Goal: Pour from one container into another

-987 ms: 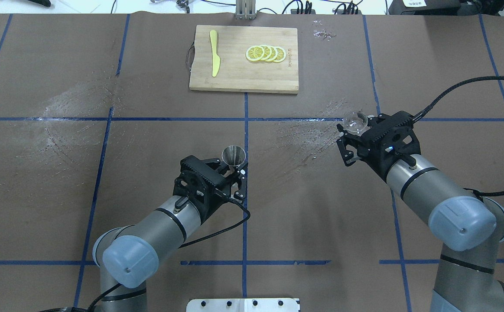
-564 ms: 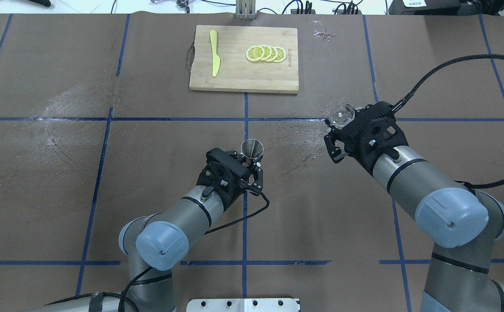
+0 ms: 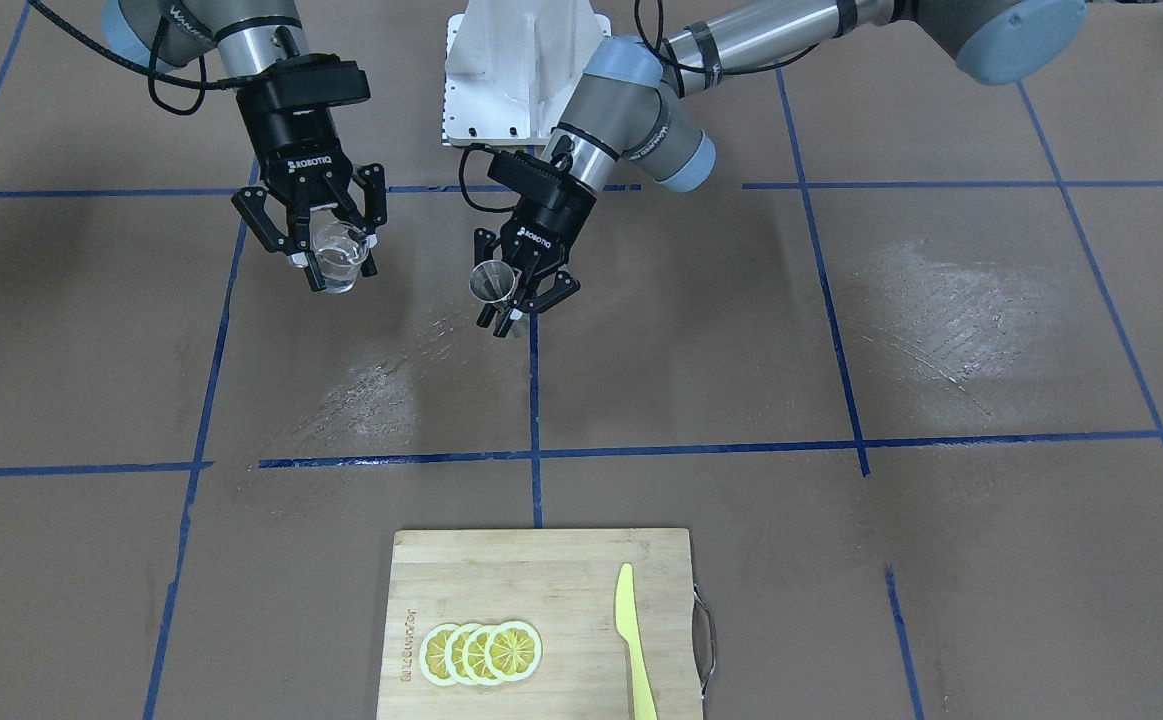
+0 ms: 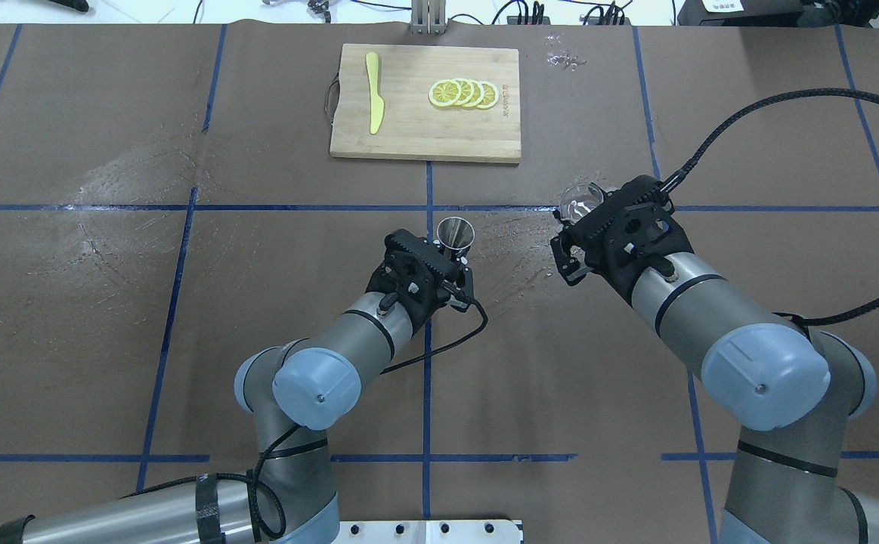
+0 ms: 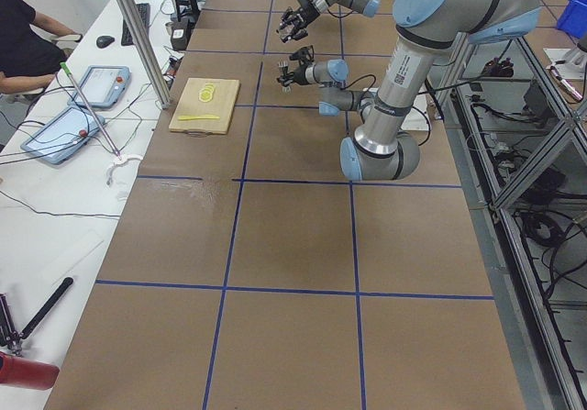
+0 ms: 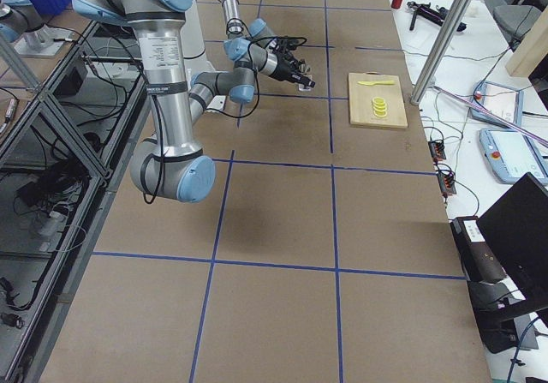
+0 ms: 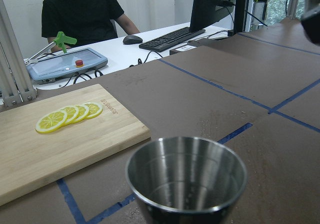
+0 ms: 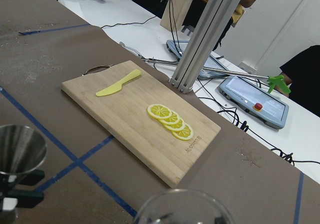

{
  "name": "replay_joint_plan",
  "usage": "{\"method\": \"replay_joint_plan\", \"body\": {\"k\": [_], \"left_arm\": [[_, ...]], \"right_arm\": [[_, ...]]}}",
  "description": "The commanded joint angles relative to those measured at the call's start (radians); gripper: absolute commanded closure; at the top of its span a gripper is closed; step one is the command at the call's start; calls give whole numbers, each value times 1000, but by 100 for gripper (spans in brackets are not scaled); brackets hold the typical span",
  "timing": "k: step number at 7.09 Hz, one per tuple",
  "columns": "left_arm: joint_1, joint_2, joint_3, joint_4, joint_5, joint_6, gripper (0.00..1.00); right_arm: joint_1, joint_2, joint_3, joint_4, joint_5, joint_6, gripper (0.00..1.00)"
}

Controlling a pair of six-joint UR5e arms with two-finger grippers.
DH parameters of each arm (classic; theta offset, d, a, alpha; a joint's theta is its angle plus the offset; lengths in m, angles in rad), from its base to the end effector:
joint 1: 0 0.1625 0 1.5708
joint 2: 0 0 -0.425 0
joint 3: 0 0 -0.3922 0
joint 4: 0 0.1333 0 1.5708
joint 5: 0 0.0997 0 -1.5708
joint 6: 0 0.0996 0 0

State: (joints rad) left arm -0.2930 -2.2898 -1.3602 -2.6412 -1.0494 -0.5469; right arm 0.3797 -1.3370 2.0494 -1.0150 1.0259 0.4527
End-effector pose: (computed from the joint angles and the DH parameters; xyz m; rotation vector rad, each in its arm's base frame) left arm 0.6251 -0.3796 0.1910 1.2543 0.9608 0.1609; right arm -0.4017 -0.3594 0.2498 1.1821 -0.5839 -0.2836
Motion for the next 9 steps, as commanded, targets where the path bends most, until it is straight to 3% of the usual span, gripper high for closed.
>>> {"method": "replay_joint_plan", "body": {"k": [1, 9], "left_arm": [[-5, -22, 18, -3, -6, 1, 100], [-3, -30, 19, -29, -21, 8, 100]], "right_arm": [[-16, 91, -5, -115, -1, 0, 100], [-10, 186, -54, -212, -6, -118, 100]]}}
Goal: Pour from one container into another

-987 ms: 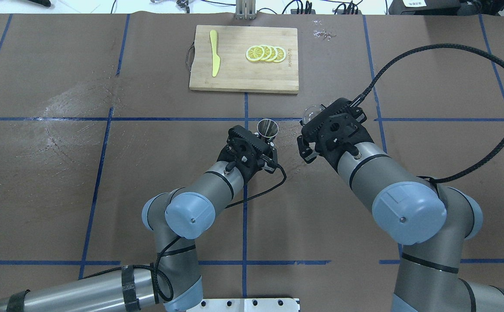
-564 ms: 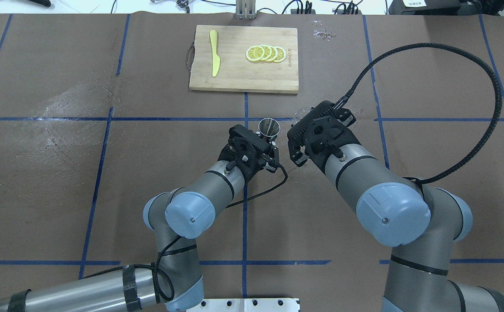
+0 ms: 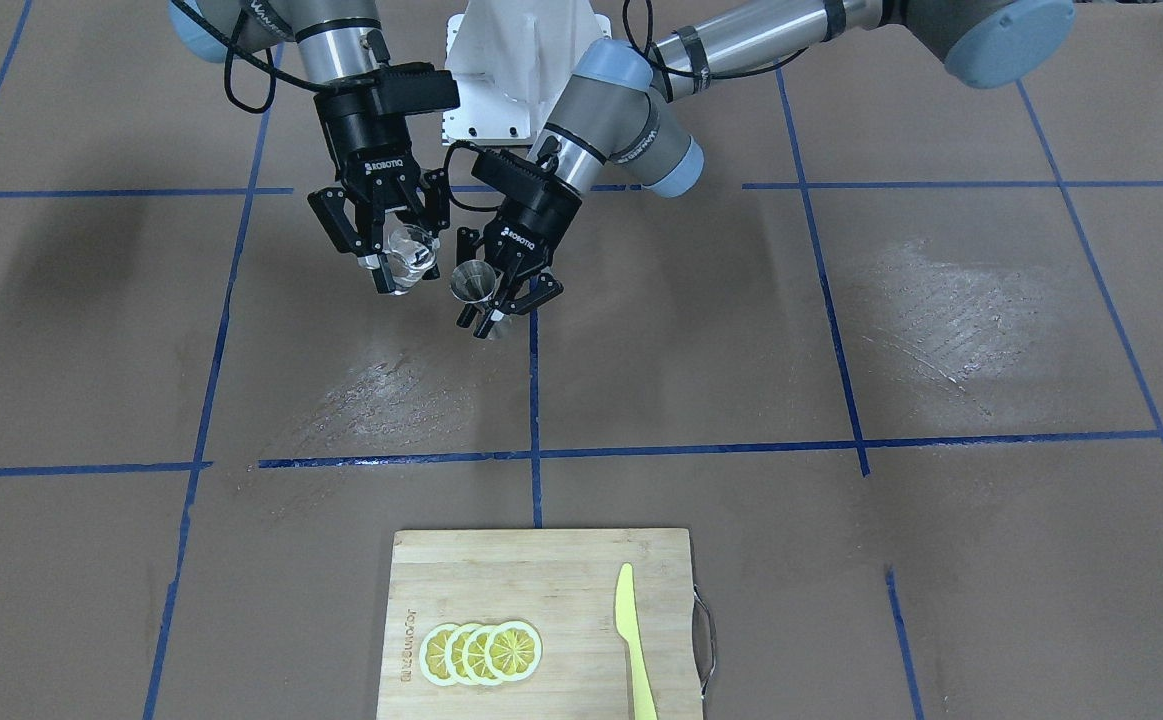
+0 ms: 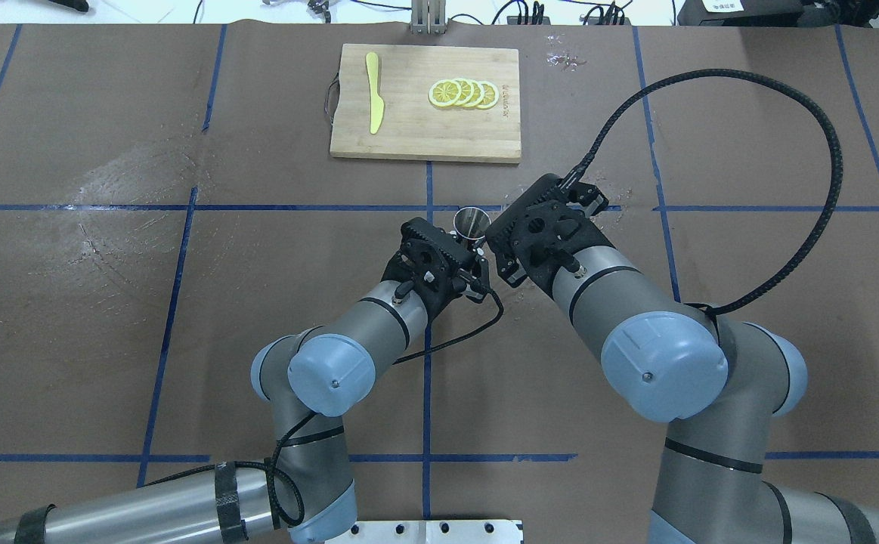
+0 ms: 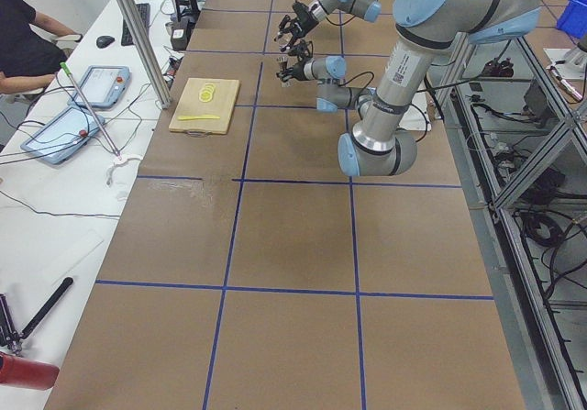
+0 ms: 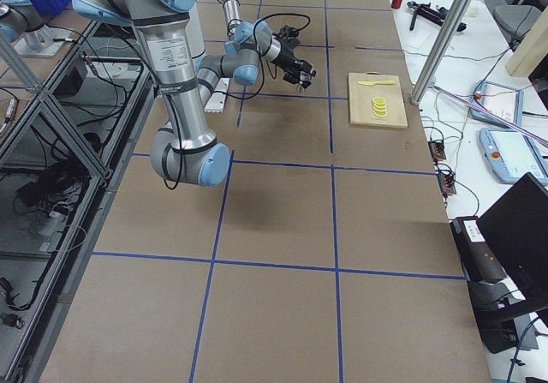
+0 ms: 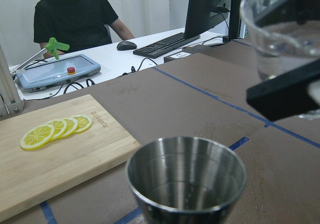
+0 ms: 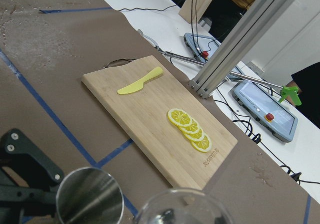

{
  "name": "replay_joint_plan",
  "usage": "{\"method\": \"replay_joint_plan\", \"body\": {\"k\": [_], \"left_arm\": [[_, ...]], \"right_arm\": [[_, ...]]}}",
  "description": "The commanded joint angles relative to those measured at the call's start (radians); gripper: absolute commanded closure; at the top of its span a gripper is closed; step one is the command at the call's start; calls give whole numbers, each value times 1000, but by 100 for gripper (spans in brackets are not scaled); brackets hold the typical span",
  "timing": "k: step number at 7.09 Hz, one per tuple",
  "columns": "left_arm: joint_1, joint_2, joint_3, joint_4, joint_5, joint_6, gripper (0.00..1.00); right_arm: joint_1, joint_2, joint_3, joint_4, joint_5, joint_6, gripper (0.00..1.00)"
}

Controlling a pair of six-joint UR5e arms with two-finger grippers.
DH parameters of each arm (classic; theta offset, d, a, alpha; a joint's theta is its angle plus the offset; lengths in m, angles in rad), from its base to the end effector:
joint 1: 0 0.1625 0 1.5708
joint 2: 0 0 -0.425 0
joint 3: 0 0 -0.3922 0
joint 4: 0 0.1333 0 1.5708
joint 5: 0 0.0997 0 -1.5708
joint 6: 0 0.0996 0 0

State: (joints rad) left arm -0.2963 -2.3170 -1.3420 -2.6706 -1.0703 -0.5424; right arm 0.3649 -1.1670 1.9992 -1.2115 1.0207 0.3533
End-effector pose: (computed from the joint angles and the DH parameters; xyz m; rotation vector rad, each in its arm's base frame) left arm 0.6281 -0.3811 0.1769 1.2659 1.0011 0.1615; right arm -0.4447 -0.3683 0.2021 1.1678 -0.4734 -0.4107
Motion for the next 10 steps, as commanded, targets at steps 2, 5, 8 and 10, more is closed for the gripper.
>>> {"method": "replay_joint_plan", "body": {"k": [2, 5, 8, 10], "left_arm": [[0, -4, 1, -2, 0, 24, 100], [0, -10, 3, -2, 0, 27, 100], [0, -10, 3, -2, -2, 28, 100], [0, -10, 3, -2, 0, 28, 100]], "right_arm": [[25, 24, -3, -19, -1, -92, 100], [34, 26, -5, -19, -13, -175, 100], [31, 41, -20, -19, -19, -231, 100], [26, 50, -22, -20, -48, -290, 100]]}}
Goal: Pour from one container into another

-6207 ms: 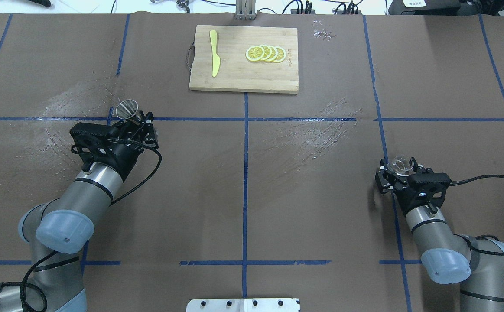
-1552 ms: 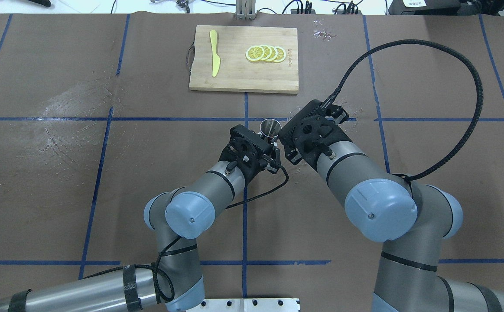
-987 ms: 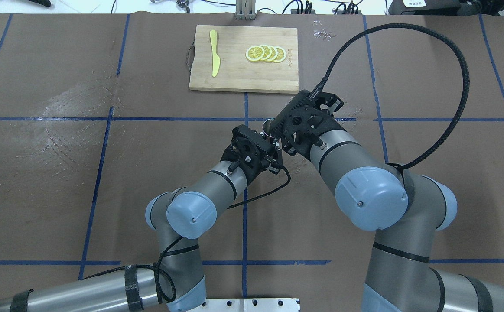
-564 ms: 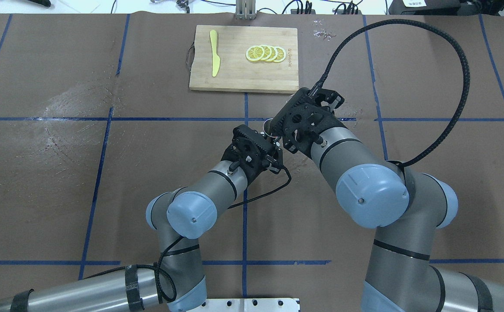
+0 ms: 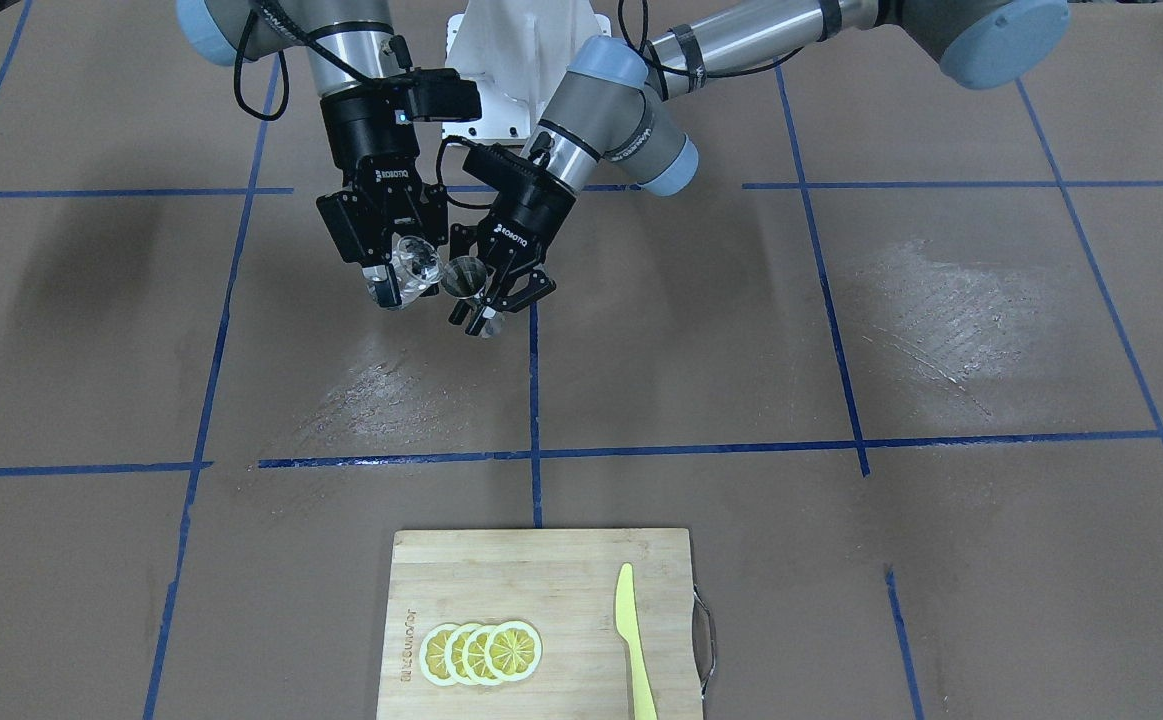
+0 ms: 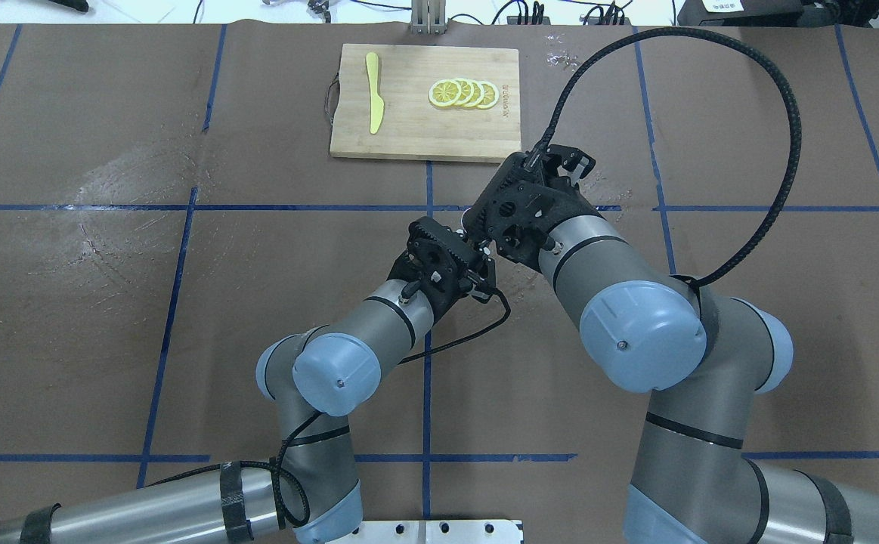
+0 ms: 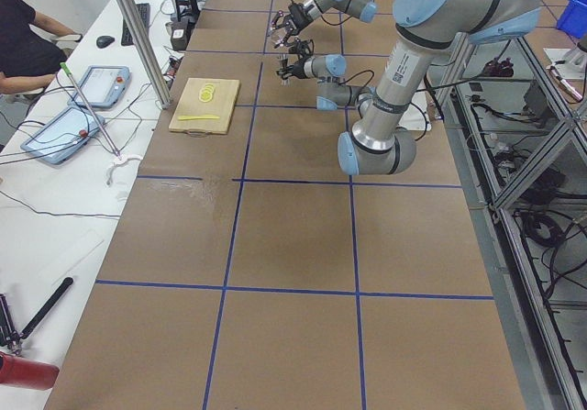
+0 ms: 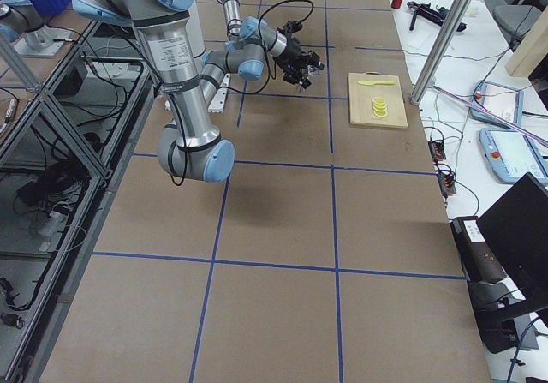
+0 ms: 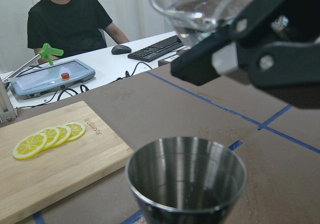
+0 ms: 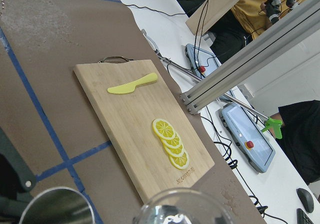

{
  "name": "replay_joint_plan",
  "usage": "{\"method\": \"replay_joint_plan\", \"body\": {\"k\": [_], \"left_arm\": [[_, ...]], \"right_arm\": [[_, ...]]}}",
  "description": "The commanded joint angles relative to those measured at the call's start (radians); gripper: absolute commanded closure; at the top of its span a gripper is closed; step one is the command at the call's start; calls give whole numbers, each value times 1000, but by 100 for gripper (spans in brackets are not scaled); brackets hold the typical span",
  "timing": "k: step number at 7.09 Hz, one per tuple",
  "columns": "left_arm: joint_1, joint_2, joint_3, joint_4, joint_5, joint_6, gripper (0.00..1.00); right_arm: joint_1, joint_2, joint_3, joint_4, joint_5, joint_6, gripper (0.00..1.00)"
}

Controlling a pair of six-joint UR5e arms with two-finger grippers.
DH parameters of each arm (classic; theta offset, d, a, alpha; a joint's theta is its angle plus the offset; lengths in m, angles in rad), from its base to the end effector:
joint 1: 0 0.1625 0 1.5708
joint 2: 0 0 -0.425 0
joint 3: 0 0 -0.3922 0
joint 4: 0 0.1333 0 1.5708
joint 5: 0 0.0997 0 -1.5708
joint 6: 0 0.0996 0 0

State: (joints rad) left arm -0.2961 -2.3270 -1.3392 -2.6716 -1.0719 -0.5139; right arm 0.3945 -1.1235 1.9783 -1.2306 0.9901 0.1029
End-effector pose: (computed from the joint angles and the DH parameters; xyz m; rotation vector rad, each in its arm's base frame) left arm 0.6291 -0.3811 0.1709 1.2836 0.9913 0.1813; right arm -0.4404 -0.3869 0.1876 1.2477 -0.2867 -0.5798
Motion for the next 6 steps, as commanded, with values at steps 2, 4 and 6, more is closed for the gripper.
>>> {"method": "replay_joint_plan", "body": {"k": [2, 4, 6], "left_arm": [[0, 0, 0, -1, 1, 0, 100], [0, -5, 0, -1, 1, 0, 100], [0, -6, 0, -1, 1, 0, 100]], "right_arm": [[-28, 33, -7, -7, -68, -89, 100], [-33, 36, -9, -29, -76, -130, 100], [-43, 40, -9, -29, -119, -198, 100]]}}
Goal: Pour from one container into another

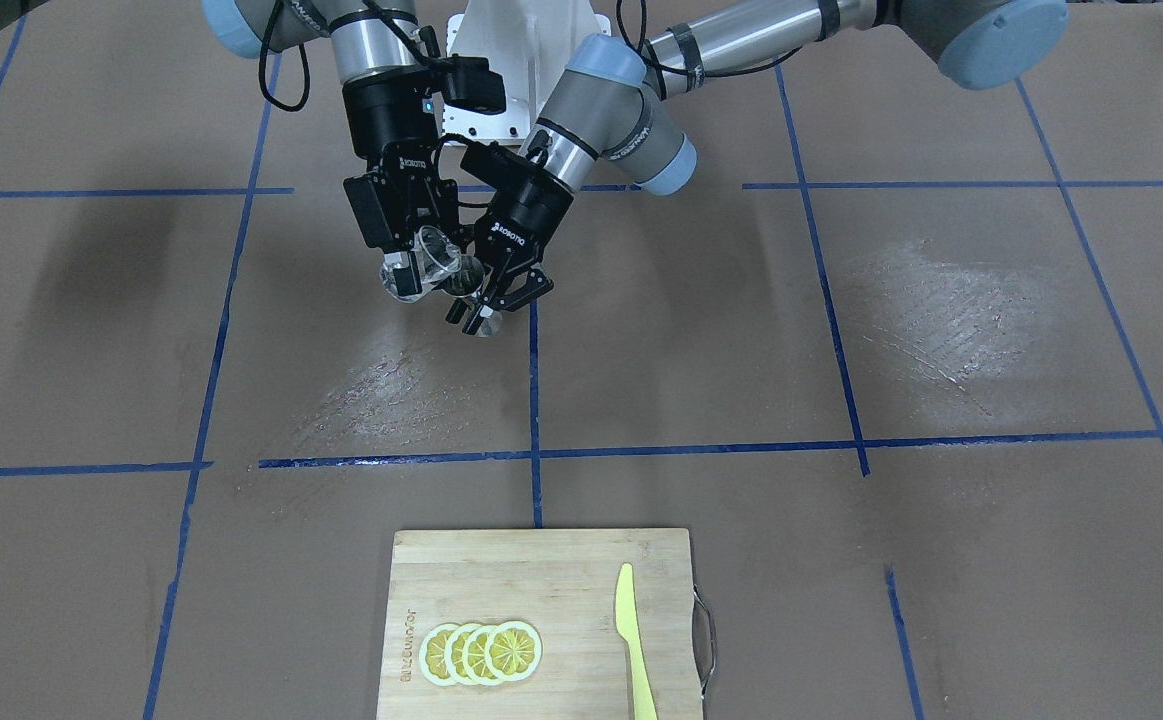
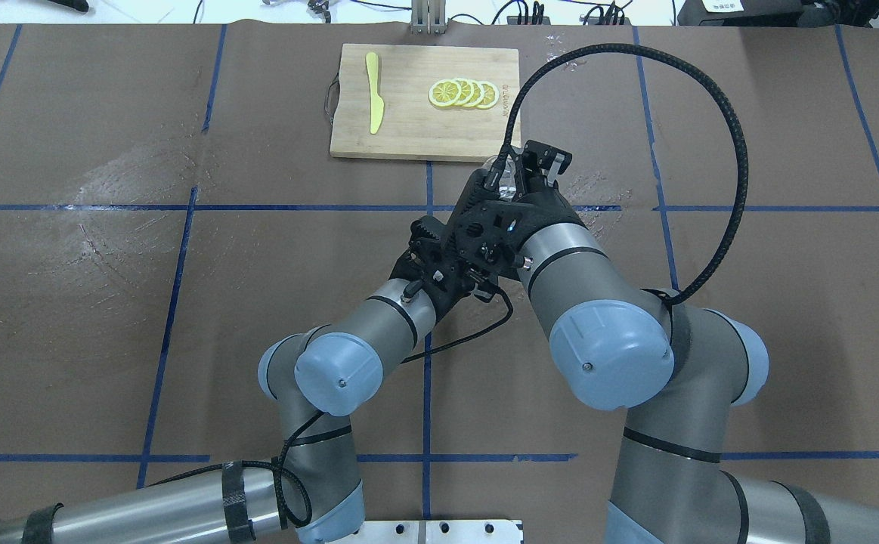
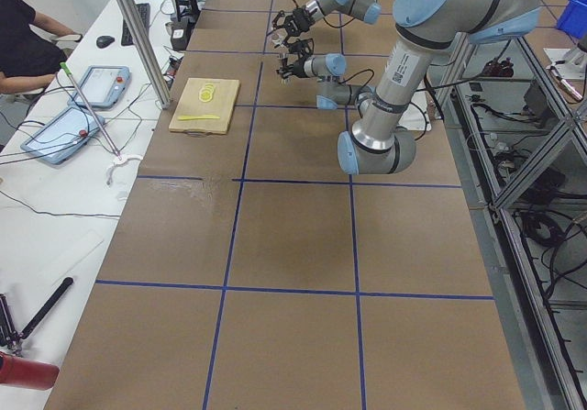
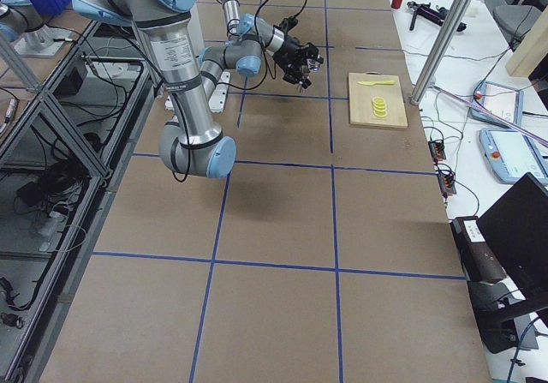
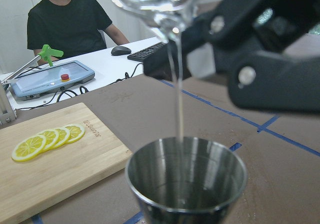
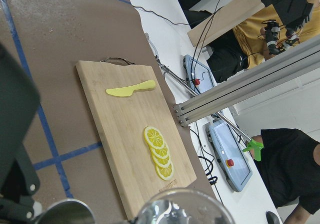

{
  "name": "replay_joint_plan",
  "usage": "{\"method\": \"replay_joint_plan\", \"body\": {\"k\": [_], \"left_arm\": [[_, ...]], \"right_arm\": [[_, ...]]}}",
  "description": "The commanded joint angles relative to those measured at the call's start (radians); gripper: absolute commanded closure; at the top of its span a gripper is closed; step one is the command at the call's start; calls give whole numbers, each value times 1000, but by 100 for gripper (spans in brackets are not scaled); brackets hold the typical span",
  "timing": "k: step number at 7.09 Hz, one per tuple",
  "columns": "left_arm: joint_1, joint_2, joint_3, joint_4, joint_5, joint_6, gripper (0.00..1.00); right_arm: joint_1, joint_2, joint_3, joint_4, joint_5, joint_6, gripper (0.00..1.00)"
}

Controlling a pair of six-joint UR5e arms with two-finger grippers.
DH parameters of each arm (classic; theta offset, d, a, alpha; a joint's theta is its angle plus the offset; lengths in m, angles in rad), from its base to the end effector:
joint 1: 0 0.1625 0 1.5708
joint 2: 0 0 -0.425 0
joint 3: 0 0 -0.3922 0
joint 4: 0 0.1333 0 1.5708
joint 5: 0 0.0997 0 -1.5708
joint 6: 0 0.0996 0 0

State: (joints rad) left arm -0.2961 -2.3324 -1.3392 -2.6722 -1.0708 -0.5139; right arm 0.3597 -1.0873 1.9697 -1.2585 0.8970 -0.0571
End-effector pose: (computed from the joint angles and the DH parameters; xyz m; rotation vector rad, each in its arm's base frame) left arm 0.6290 -0.3812 0.1670 1.2868 0.9955 0.1777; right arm -0.4514 -0.3786 0.1718 1.3036 -0.1328 -0.6859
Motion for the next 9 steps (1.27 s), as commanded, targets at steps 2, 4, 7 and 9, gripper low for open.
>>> {"method": "replay_joint_plan", "body": {"k": [2, 4, 7, 9], "left_arm": [[0, -1, 0, 0, -1, 0, 100], [0, -1, 0, 0, -1, 0, 100], [0, -5, 0, 0, -1, 0, 100], [0, -8, 0, 0, -1, 0, 100]], "right_arm": [[-8, 4, 0, -1, -32, -65, 100], [-8, 17, -5, -1, -64, -141, 100], [-8, 17, -8, -5, -84, -167, 100], [-8, 18, -9, -6, -89, -191, 100]]}}
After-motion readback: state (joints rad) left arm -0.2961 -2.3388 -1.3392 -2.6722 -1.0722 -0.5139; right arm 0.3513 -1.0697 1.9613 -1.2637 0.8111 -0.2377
